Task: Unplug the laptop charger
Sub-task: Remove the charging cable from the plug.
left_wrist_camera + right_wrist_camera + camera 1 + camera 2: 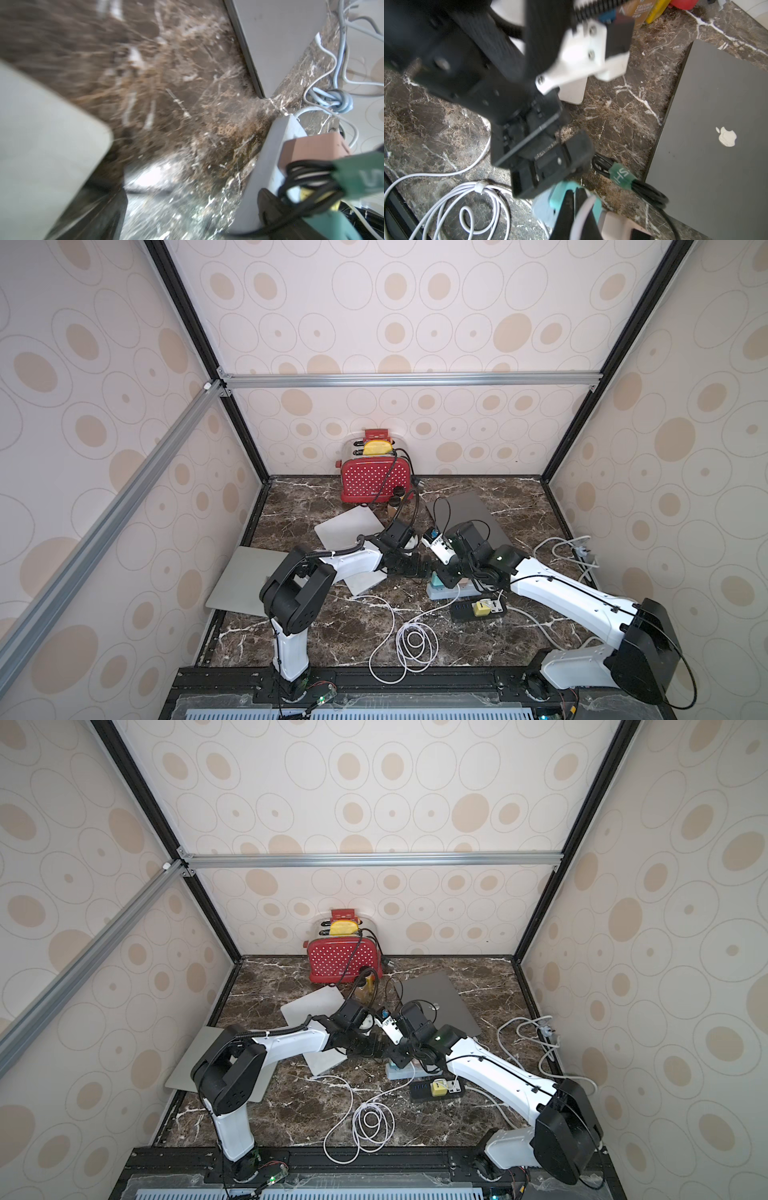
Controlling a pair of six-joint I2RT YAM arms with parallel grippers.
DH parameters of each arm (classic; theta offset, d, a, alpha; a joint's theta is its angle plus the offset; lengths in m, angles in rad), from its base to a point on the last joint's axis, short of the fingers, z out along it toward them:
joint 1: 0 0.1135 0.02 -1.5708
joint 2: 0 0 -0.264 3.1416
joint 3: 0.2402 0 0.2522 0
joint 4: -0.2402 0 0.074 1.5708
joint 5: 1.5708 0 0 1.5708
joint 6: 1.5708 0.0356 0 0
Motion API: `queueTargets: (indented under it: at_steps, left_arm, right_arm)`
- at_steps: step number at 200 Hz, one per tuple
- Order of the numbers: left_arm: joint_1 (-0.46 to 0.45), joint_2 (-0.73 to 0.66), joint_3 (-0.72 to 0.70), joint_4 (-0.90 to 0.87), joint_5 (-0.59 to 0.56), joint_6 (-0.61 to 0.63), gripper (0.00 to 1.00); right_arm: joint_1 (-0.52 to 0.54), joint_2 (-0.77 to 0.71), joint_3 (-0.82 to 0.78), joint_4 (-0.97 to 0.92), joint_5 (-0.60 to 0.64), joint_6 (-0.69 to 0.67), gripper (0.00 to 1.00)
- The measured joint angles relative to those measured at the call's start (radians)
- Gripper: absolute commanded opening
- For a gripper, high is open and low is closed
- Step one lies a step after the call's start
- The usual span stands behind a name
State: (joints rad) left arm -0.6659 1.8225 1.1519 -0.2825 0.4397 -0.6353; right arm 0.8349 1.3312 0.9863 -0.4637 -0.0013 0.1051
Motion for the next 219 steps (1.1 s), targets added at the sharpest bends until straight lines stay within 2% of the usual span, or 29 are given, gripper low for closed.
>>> queueTargets:
  at_steps: [37, 85, 148, 219]
  left_arm:
    - [0.050, -0.071, -0.002, -0.026, 0.018, 0.013, 0.99]
    - [0.034, -0.077, -0.060, 0.042, 0.068, -0.026, 0.99]
    - [0.006, -0.072, -0.064, 0.087, 0.083, -0.055, 0.99]
    - [-0.002, -0.010, -0.075, 0.126, 0.094, -0.058, 0.99]
  right_arm:
    - [-0.002, -0.015, -0.050, 0.045, 0.001, 0.022, 0.00]
    - [-0.006, -0.008, -0.050, 0.076, -0.002, 0.038, 0.00]
    - [-0.010, 0.033, -0.050, 0.083, 0.000, 0.056, 0.00]
    - [-0.013, 0.035, -0.051, 0.113, -0.013, 0.063, 0.00]
